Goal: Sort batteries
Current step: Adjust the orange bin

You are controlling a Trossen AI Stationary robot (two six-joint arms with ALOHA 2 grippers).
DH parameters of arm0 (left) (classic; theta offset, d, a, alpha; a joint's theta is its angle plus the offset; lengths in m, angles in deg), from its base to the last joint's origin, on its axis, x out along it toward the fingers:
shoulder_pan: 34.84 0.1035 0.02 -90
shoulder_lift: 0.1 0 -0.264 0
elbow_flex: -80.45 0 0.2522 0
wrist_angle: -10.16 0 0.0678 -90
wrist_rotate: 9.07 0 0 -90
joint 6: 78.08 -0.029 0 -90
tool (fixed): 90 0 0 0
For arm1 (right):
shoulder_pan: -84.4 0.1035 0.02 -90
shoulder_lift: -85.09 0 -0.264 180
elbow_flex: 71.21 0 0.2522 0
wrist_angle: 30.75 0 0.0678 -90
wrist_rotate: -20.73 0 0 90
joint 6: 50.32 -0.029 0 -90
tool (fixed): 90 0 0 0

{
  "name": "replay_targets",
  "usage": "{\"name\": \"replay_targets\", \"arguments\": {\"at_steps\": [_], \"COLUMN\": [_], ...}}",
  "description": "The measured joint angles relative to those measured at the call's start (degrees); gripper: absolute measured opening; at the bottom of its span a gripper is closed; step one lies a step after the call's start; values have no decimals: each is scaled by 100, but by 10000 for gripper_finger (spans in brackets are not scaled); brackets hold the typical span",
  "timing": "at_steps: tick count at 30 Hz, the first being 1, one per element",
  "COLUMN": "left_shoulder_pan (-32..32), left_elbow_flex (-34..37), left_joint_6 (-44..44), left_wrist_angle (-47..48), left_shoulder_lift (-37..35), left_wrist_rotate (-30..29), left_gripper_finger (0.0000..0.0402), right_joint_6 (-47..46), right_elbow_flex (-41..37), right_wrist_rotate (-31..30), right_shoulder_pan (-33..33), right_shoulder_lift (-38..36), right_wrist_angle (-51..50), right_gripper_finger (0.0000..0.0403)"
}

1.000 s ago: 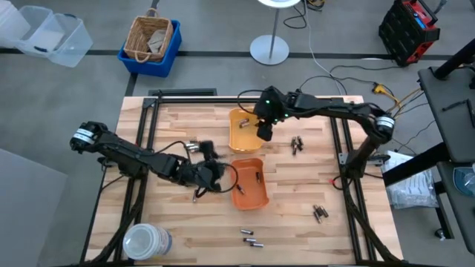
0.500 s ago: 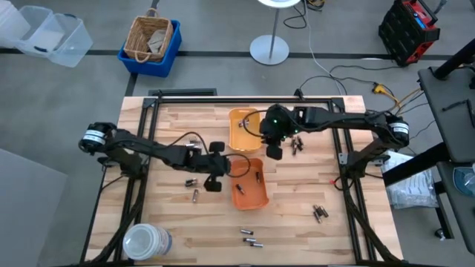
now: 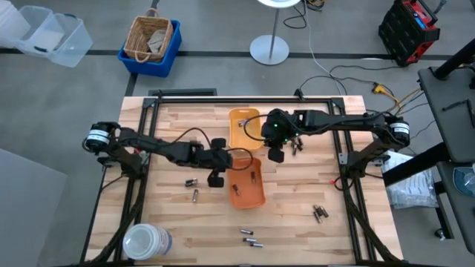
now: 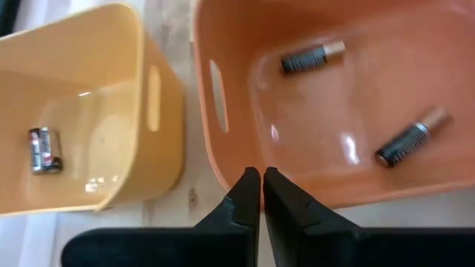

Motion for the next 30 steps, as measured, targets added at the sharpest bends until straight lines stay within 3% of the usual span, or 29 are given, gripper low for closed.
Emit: {"name": "replay_targets", "arguments": {"at_steps": [13,18,23,30], "left_shoulder_pan": [85,-25,-166,-116], "left_elbow_flex": [0,-246,-89,458], "left_joint_6": [-290,60,1234,980], "left_wrist_angle": [-549,416,1741,966], "left_shoulder_lift": [-75,-545,-820,-573], "left_wrist_rotate": [-163,-279,102,456], "left_gripper_finger": [1,1,0,0], "right_joint_6": [-107,-199,-284,-424], "right_elbow_flex": [-237,-343,-352,-360], "right_wrist_rotate": [-2,-7,-7,-19], "right_shoulder_pan": [0,0,0,0], "right_shoulder_lift": [0,-17,-164,-754], "right_wrist_angle": [146,96,-59,-586], "right_gripper_finger": [49,43,45,44]}}
